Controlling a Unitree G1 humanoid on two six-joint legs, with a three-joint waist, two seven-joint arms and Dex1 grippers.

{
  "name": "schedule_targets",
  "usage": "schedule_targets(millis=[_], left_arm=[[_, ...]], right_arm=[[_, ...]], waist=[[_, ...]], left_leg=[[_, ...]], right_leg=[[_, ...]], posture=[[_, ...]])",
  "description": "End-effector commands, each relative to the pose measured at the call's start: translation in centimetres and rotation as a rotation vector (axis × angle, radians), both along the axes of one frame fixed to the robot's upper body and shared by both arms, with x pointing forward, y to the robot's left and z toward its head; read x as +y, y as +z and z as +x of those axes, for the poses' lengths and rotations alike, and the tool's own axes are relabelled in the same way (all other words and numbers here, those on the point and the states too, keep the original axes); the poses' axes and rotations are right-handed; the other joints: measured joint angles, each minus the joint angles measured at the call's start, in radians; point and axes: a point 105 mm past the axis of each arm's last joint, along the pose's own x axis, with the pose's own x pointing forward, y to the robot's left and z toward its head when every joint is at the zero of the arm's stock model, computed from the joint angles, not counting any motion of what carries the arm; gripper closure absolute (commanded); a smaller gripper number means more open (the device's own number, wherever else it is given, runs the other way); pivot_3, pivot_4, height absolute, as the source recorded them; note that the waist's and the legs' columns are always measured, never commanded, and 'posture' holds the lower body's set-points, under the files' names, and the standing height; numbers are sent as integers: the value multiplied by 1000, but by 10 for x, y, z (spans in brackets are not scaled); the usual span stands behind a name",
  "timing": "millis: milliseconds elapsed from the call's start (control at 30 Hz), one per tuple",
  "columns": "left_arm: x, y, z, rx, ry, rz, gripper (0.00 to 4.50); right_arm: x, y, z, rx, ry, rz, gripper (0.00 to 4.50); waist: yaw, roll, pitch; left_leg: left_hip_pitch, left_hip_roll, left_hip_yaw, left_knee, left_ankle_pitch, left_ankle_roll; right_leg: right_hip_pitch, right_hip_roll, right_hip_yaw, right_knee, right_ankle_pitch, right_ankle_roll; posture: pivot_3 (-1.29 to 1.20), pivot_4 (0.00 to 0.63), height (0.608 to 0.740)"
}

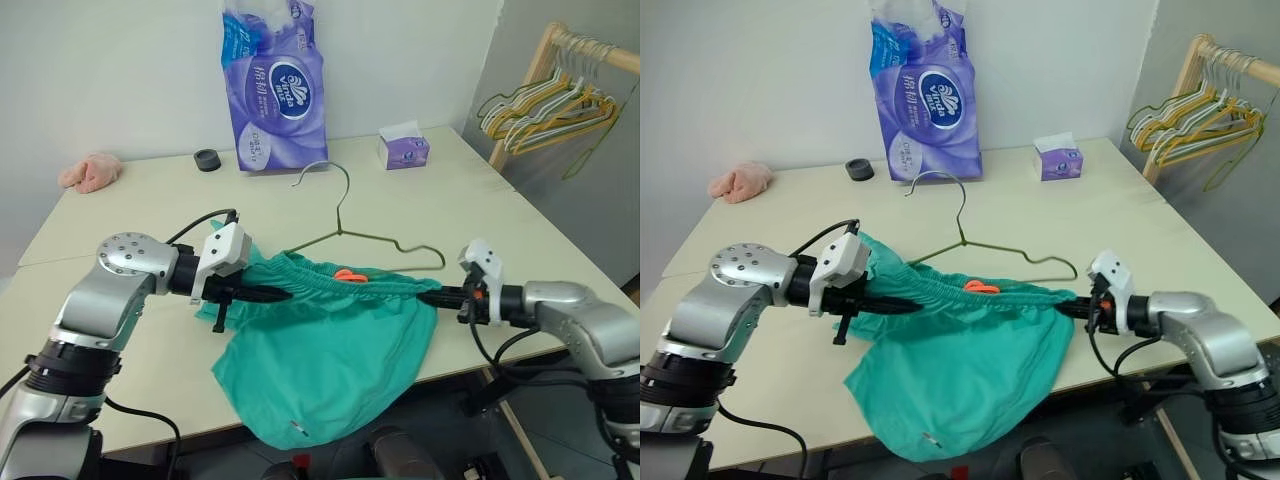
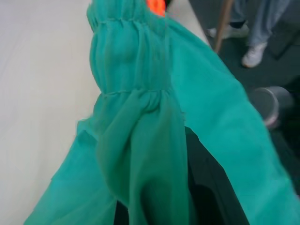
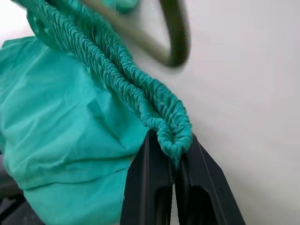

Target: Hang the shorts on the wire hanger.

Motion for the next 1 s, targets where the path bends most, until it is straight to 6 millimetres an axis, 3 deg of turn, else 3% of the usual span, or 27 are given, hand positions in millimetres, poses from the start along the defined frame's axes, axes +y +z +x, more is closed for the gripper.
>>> schedule_targets(millis=[33,333,700,1000], left_arm=[[13,14,0,-56,30,23,4500],[20,7,4,-65,46,81,4500],[6,21,-1,-31,14,-9,4500],[13,10,-13,7,-24,75,4500]], right_arm=[[-8,0,2,3,-3,-26,4471],[3,7,-3,-9,56,-14,4471],[-6,-3,-6,74,14,-10,4471],[-9,-3,-6,82,4,-9,4471]], waist=[[1,0,0],[3,0,0],[4,0,0],[3,0,0]], left_leg=[[0,0,0,0,0,0],[0,-1,0,0,0,0],[0,-1,0,0,0,0],[0,0,0,0,0,0]], right_leg=[[0,0,0,0,0,0],[0,0,0,0,0,-1],[0,0,0,0,0,-1],[0,0,0,0,-1,-1]], posture=[[-313,48,740],[-313,48,740],[-318,49,740],[-319,48,740]])
